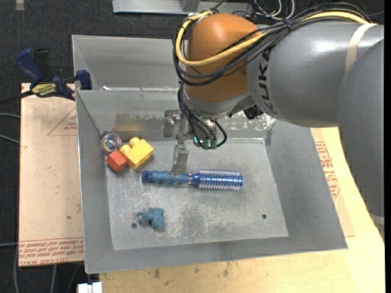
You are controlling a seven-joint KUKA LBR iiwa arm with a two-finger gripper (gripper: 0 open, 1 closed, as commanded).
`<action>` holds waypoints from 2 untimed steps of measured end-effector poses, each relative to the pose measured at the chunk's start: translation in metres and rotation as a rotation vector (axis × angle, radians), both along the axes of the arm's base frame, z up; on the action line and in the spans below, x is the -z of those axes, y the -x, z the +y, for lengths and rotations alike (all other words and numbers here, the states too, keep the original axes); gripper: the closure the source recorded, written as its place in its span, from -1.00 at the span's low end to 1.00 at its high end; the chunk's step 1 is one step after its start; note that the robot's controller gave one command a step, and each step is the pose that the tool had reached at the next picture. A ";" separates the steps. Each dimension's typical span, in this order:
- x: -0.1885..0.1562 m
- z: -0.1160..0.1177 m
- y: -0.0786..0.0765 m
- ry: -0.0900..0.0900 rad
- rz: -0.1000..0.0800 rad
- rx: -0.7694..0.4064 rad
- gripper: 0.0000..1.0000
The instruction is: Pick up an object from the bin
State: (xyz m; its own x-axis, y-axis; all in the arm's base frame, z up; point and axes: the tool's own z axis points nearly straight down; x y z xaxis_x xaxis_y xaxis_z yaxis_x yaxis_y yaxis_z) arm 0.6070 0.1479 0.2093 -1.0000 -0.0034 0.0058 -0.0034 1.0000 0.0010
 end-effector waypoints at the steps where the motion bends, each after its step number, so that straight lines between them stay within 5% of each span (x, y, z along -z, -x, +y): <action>1: 0.144 -0.096 0.012 0.002 0.000 -0.045 -1.00; 2: 0.108 -0.086 0.022 0.000 -0.009 -0.124 -1.00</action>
Offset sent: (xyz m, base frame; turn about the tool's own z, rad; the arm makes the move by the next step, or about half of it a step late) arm -0.0099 -0.0933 -0.1393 -0.0512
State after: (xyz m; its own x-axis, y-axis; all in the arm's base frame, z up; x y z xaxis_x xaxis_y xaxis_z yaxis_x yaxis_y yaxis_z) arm 0.5853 0.0616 0.1010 -0.9919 -0.1271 -0.0027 -0.1271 0.9919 0.0006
